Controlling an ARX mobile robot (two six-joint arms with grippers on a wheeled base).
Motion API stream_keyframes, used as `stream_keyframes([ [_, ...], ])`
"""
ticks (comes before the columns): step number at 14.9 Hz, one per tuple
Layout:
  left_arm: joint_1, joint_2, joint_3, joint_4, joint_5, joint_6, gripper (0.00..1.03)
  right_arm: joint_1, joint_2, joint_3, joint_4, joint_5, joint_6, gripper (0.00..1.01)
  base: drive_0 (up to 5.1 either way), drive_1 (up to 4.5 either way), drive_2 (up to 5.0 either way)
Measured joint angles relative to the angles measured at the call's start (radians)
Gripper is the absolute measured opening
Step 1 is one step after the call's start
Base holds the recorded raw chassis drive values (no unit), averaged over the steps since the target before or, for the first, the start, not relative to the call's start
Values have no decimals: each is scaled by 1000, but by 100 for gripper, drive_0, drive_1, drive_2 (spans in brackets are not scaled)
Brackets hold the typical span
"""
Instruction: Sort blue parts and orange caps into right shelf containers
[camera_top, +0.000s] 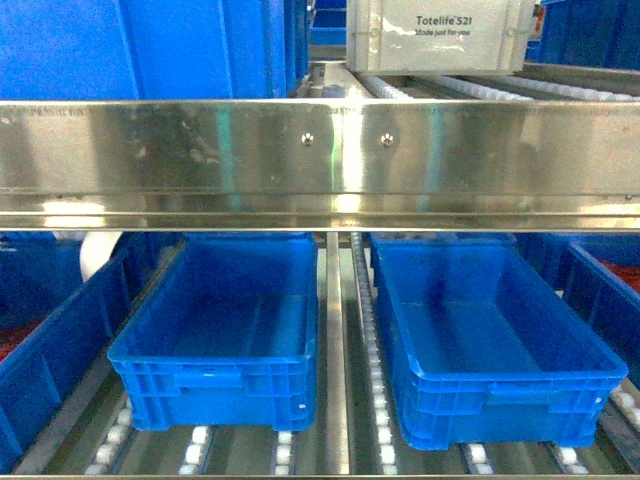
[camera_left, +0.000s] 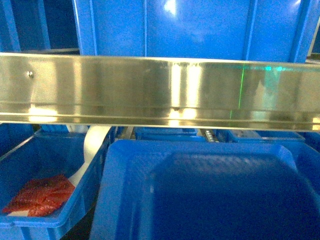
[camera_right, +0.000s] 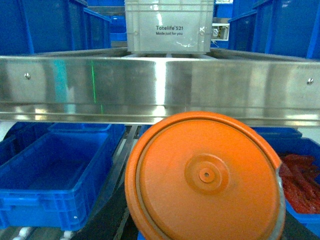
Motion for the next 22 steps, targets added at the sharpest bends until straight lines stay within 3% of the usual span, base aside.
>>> stream_keyframes([
  [22,0,0,0,-2,0,0,42,0,0,0,-1,0,-1,43,0,0,0],
])
